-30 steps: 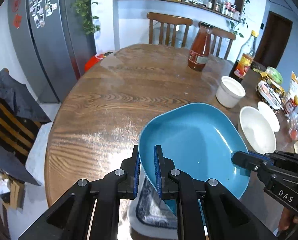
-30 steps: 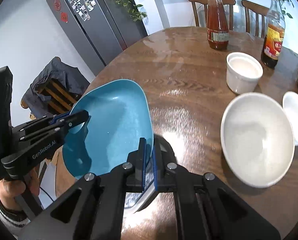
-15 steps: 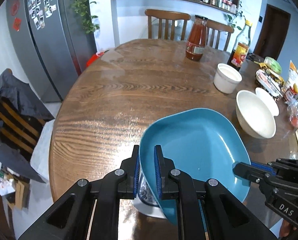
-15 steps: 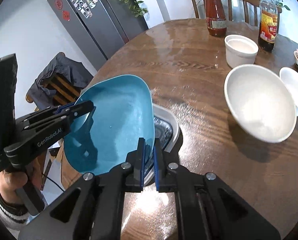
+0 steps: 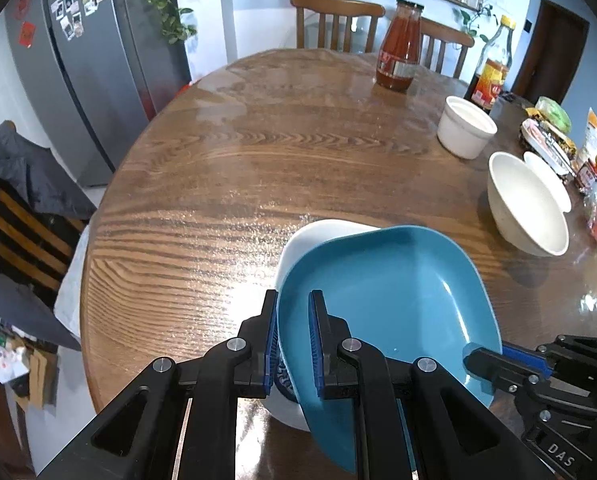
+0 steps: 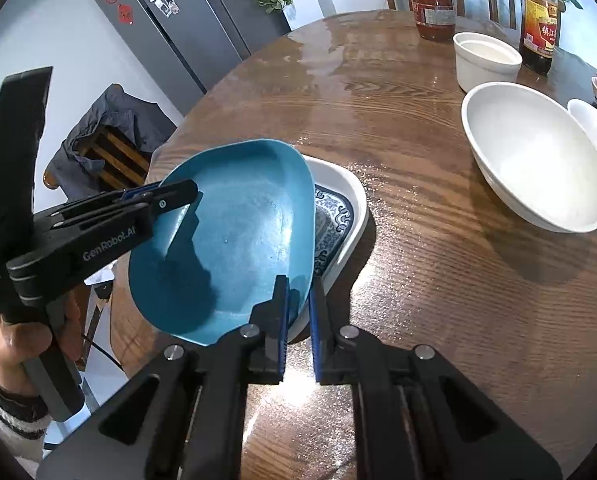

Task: Organize plates and bowls
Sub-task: 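Carry the teal plate and lower it onto the stacked patterned plates, then open the left gripper and lift it off the teal plate, then grasp the rim of the large white bowl with the right gripper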

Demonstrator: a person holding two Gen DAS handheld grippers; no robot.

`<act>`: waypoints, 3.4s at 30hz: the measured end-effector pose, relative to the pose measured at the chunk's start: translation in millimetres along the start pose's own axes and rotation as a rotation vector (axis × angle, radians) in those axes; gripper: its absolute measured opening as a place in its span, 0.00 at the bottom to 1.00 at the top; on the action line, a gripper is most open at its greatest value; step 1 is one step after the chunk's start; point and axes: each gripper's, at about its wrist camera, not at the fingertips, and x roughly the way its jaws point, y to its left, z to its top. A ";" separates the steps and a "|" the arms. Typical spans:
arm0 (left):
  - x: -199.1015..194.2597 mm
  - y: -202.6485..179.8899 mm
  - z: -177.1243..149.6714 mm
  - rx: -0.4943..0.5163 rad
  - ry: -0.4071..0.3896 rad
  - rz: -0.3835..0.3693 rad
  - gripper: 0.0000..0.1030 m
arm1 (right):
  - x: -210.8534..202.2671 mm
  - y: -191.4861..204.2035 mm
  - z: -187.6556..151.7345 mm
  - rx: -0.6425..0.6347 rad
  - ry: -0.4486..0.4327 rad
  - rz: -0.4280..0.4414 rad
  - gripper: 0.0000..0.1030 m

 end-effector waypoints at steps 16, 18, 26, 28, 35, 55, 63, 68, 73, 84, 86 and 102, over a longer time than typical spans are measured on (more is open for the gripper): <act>20.9 2.0 12.1 0.044 0.037 -0.003 0.12 | 11.1 13.3 0.6 -0.063 0.037 -0.020 0.15; 21.6 1.5 14.2 0.056 0.038 -0.004 0.13 | 11.5 14.2 0.9 -0.067 0.045 -0.017 0.16; 25.9 1.6 16.6 0.084 0.046 -0.002 0.14 | 18.4 16.5 4.4 -0.081 0.067 -0.016 0.19; 26.7 2.7 16.7 0.082 0.049 -0.004 0.14 | 19.6 16.4 5.0 -0.083 0.069 -0.018 0.19; 30.3 4.6 15.0 0.100 0.063 -0.005 0.15 | 22.4 17.5 7.2 -0.083 0.072 -0.021 0.25; 26.7 -1.5 15.9 0.136 0.038 0.027 0.26 | 3.8 27.8 0.3 -0.129 0.031 -0.084 0.36; 9.3 -7.0 15.5 0.119 -0.007 0.034 0.65 | -9.9 22.6 -2.2 -0.129 -0.018 -0.097 0.50; -3.1 -13.5 13.1 0.102 -0.026 0.037 0.83 | -21.7 11.2 -5.4 -0.127 -0.065 -0.081 0.72; -10.9 -24.7 10.9 0.113 -0.032 0.043 0.86 | -37.2 -9.7 -8.9 -0.059 -0.107 -0.067 0.77; -5.0 -45.3 12.6 0.131 -0.005 0.030 0.89 | -73.2 -60.6 -16.1 0.134 -0.166 -0.069 0.77; -4.3 -49.3 13.2 0.141 0.001 0.017 0.89 | -78.6 -69.5 -16.3 0.164 -0.177 -0.091 0.77; 30.8 -146.1 64.6 0.176 0.015 -0.118 0.89 | -109.9 -177.6 -3.6 0.448 -0.219 -0.166 0.78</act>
